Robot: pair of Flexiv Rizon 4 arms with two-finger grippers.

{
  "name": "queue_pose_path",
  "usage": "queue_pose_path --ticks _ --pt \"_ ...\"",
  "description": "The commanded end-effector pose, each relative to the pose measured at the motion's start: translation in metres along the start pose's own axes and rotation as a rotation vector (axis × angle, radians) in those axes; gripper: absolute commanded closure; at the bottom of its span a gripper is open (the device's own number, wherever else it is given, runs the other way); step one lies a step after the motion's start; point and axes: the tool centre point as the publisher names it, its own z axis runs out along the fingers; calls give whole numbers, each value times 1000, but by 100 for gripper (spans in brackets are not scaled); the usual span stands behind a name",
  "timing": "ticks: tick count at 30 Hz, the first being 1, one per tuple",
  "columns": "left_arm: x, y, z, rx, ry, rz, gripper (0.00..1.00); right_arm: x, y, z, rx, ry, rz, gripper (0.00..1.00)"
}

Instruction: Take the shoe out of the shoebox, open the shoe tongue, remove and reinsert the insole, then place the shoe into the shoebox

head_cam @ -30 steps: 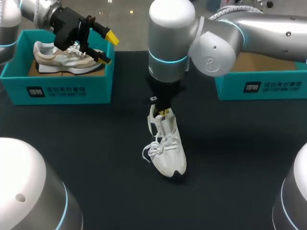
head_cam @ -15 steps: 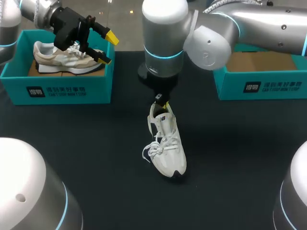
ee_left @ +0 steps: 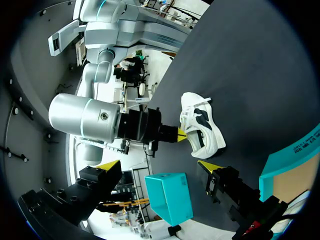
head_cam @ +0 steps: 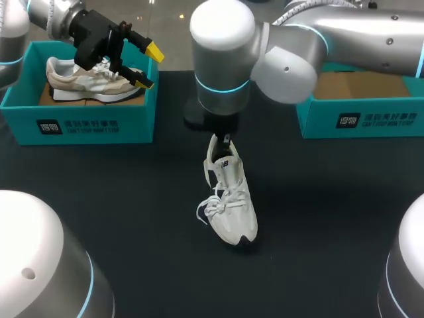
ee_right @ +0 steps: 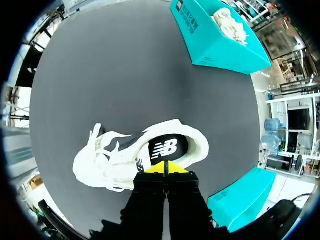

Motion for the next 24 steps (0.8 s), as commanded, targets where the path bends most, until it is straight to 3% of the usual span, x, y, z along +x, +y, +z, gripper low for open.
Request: queue_pose_path --ticks 1,3,4,5,6,14,20,22,24 --pt "0 0 -1 2 4 1 0 -15 3 1 20 -59 -219 100" --pt "0 0 -1 2 4 1 0 -24 5 4 17 -63 -200 98" --pt "0 0 -1 2 4 1 0 -28 8 5 6 -63 -204 86" --pt "0 0 -1 2 4 1 0 -32 10 7 7 -62 -204 66" --pt "0 0 -1 2 4 1 0 -35 12 8 4 -60 -204 55" --pt "0 0 -1 2 4 1 0 -53 25 16 0 -63 -211 52" --pt "0 0 -1 2 4 1 0 -56 28 29 24 -46 -236 50" --pt "0 0 -1 2 4 1 0 -56 26 37 53 -41 -241 38" --pt "0 0 -1 2 4 1 0 -56 24 44 52 -26 -242 35"
